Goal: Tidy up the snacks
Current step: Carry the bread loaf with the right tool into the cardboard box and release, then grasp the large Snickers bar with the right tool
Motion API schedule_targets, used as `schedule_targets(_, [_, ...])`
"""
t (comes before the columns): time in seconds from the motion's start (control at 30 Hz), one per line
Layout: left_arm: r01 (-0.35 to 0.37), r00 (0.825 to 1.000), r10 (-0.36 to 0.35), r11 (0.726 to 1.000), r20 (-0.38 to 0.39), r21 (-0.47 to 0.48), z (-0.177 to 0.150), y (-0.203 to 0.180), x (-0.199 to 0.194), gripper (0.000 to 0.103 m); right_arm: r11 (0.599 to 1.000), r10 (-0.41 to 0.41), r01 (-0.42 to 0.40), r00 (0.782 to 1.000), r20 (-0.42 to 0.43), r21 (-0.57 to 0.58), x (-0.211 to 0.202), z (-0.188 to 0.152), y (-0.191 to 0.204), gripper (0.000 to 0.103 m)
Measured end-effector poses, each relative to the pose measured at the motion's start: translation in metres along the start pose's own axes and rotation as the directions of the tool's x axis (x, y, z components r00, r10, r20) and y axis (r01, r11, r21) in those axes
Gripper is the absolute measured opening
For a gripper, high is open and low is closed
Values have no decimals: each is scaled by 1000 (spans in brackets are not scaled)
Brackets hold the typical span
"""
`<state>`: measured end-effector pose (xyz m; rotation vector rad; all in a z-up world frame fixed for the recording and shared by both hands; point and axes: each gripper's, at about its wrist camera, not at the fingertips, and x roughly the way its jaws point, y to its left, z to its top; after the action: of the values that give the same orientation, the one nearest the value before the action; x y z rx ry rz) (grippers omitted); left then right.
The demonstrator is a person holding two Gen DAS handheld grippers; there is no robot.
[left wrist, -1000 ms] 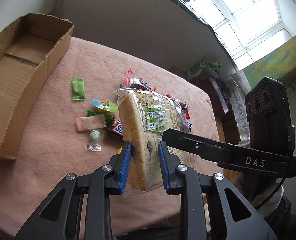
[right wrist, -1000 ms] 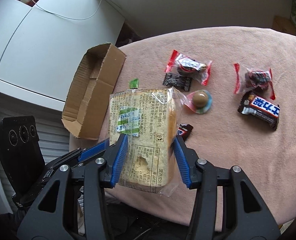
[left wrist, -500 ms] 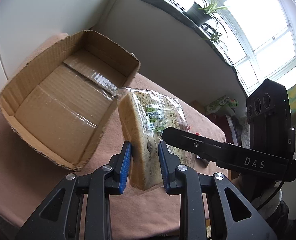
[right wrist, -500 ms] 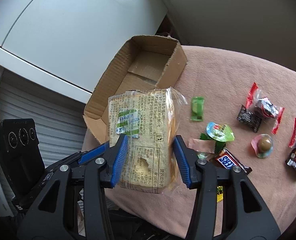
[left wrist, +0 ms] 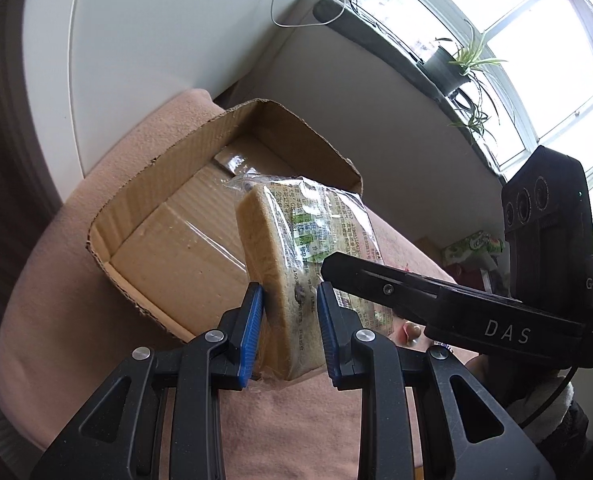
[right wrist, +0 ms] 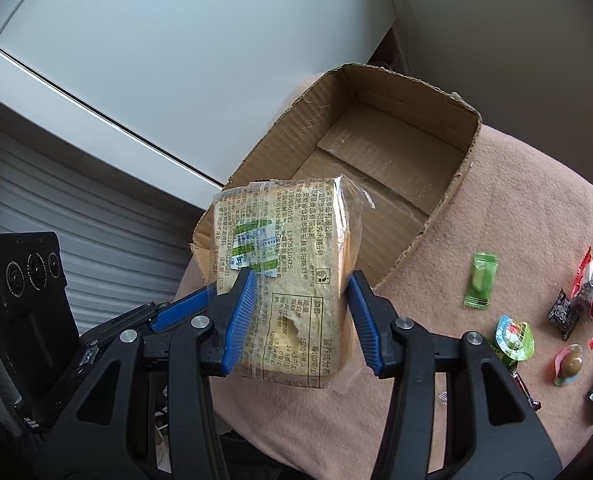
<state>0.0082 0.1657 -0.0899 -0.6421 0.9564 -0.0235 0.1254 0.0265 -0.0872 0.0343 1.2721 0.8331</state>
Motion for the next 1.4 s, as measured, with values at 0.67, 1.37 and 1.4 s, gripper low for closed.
schedule_targets(0.67, [-114,993,113,993,31,12,6,13,-1,24,995,-95,96,992,79,-10,-25,-7,-17,67])
schedule_targets(1.37, [-67,997,79,948,-26,310,-35,-74,22,54,928,-349,313,920,178,204,-126,-114,-147,77])
schedule_targets(1.4, [-60,996,77,944,-39,324,-39,-80,27,54,917,-377,342,911,169,205,-127,-120,-152,77])
